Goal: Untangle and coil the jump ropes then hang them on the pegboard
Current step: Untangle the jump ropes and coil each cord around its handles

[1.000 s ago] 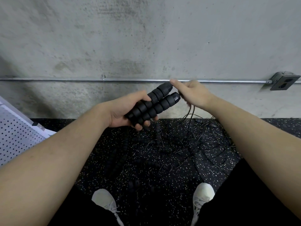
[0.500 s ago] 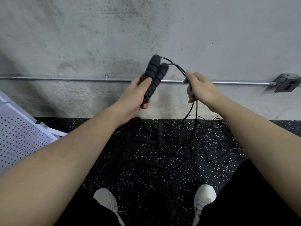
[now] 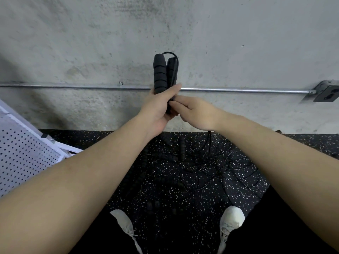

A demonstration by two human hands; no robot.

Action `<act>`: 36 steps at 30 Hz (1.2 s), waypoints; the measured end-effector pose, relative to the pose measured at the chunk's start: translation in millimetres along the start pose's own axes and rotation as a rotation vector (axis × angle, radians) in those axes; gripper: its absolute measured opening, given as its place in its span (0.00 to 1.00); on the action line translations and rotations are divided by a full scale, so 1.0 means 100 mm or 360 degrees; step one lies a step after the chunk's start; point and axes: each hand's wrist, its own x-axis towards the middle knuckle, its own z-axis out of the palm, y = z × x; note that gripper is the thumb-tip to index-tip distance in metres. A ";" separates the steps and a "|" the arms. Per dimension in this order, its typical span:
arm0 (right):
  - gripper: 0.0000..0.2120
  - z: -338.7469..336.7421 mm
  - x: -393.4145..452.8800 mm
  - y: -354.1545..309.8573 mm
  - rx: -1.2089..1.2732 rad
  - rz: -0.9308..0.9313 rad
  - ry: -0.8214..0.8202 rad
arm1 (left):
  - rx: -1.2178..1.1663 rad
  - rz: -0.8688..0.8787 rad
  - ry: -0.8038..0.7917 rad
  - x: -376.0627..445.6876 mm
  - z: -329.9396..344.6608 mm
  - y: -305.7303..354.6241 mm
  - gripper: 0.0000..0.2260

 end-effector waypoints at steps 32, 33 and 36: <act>0.21 -0.59 -0.26 0.47 0.0587 0.0318 -0.0475 | 0.0207 -0.0312 -0.0718 -0.20 -0.28 0.41 0.12; 0.19 -0.60 -0.27 0.48 0.0581 0.0327 -0.0494 | 0.0224 -0.0353 -0.0755 -0.21 -0.30 0.41 0.13; 0.19 -0.59 -0.26 0.51 0.0413 0.0362 -0.0414 | 0.0342 -0.0451 -0.0934 -0.24 -0.33 0.39 0.19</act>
